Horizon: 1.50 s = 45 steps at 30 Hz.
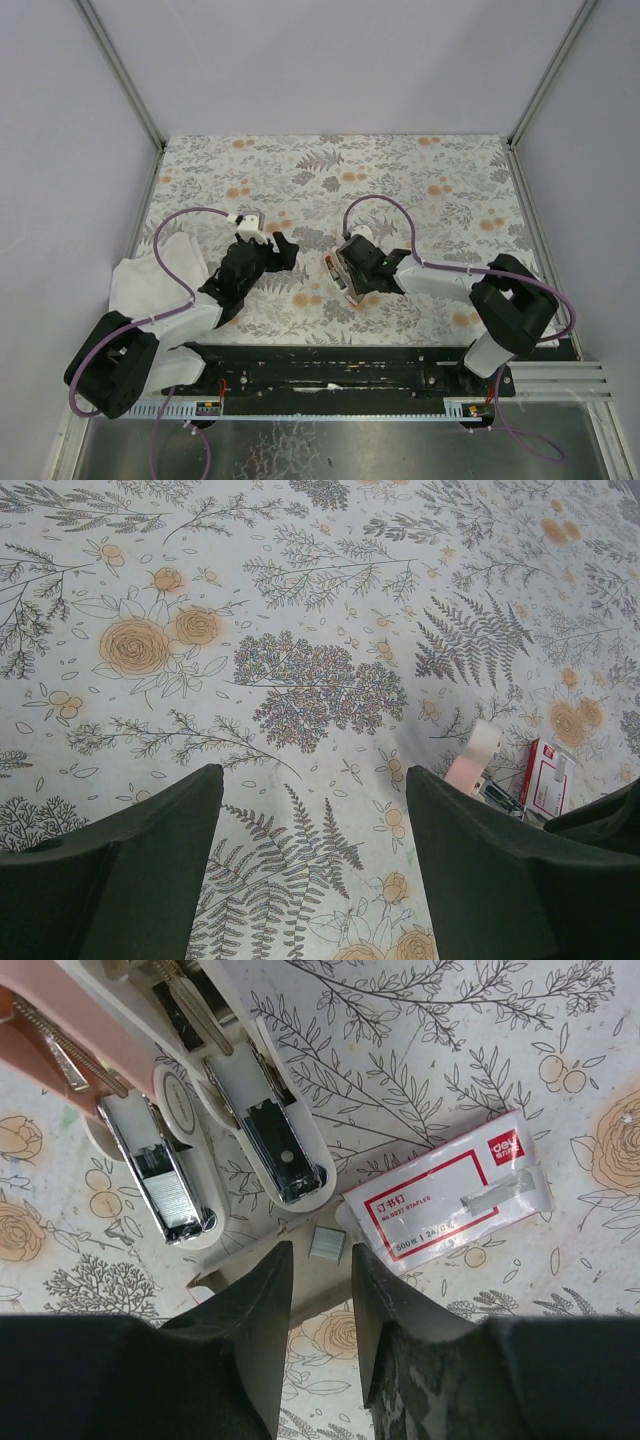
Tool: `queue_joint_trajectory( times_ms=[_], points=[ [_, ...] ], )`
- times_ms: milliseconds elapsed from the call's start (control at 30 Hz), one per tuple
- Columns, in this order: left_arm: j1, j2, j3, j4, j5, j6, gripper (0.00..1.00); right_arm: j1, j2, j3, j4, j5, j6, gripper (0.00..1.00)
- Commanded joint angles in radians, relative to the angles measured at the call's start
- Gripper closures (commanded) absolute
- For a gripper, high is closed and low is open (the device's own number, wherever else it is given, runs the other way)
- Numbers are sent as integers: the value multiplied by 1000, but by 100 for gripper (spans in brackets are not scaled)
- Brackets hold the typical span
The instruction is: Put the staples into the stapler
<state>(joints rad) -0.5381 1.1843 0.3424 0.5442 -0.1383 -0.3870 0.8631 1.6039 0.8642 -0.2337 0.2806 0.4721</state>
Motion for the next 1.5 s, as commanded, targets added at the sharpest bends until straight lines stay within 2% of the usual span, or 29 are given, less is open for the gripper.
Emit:
queue_joint_trajectory(
  times_ms=[0, 333, 600, 800, 933, 1067, 1167, 1267, 1467],
  points=[
    [-5, -20, 6, 26, -10, 1, 27, -3, 28, 55, 12, 47, 14, 64],
    [-6, -21, 5, 25, -9, 0, 27, -4, 53, 60, 17, 60, 22, 67],
    [-7, -26, 4, 25, -12, -1, 27, -3, 64, 59, 21, 59, 28, 77],
    [-9, -61, -6, 29, -3, -5, 27, -4, -79, 34, 55, 13, 20, 78],
    [-26, -133, 22, -30, 33, -37, 27, -28, -188, -7, 90, -57, 16, 78],
    [-44, -237, 40, -67, 161, -156, 27, -109, -315, -89, 207, -220, 38, 78],
    [-59, -285, 35, -52, 325, -284, 28, -167, -397, -145, 316, -386, 67, 77],
    [-94, -297, 6, 51, 451, -421, 29, -194, -449, -172, 407, -504, 113, 77],
    [-152, -279, -43, 236, 567, -620, 31, -208, -536, -214, 611, -676, 242, 77]
  ],
)
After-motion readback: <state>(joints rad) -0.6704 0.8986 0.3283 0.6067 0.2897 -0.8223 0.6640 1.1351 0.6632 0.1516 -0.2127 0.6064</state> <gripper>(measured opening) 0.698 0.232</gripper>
